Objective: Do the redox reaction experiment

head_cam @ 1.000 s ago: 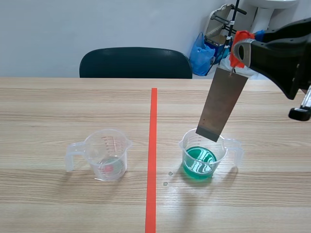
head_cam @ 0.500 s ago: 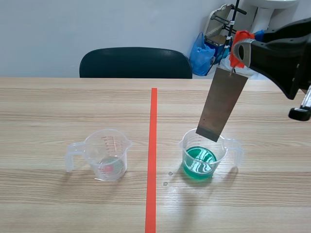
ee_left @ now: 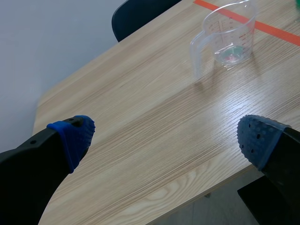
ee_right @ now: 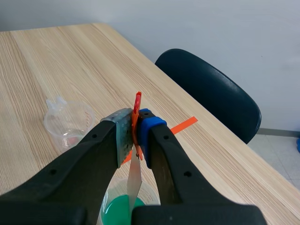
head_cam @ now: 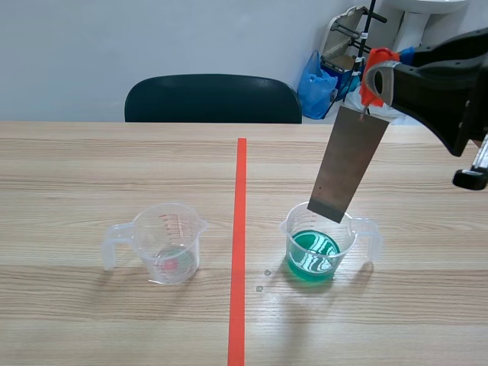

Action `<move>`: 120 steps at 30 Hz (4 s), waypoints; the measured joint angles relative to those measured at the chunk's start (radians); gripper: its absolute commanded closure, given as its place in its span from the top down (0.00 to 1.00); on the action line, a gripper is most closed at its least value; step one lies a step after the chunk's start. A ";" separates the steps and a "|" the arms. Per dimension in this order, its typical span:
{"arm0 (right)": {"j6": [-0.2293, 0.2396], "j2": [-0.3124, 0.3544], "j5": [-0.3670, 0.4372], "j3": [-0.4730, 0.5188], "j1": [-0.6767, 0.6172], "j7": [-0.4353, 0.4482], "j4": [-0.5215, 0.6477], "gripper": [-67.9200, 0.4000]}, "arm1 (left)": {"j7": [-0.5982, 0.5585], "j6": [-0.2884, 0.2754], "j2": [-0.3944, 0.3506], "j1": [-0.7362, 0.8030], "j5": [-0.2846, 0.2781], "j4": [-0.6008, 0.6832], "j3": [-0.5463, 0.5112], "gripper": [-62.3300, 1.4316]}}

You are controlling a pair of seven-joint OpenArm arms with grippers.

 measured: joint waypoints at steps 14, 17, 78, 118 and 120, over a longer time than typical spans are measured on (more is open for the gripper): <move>0.001 -0.015 0.000 0.000 0.000 -0.005 0.000 0.02 | 0.001 0.000 0.000 0.000 0.000 0.000 0.000 1.00; 0.001 -0.028 -0.001 0.000 0.000 -0.009 0.000 0.02 | 0.001 0.000 0.000 0.000 0.000 0.000 0.000 1.00; 0.137 -0.471 -0.432 -0.139 0.180 -0.004 -0.356 0.02 | 0.008 -0.132 0.000 0.000 -0.042 0.000 0.000 1.00; 0.136 -0.471 -0.433 -0.139 0.181 -0.004 -0.356 0.02 | 0.008 -0.132 0.000 0.000 -0.042 0.000 0.000 1.00; 0.136 -0.471 -0.433 -0.139 0.181 -0.004 -0.356 0.02 | 0.008 -0.132 0.000 0.000 -0.042 0.000 0.000 1.00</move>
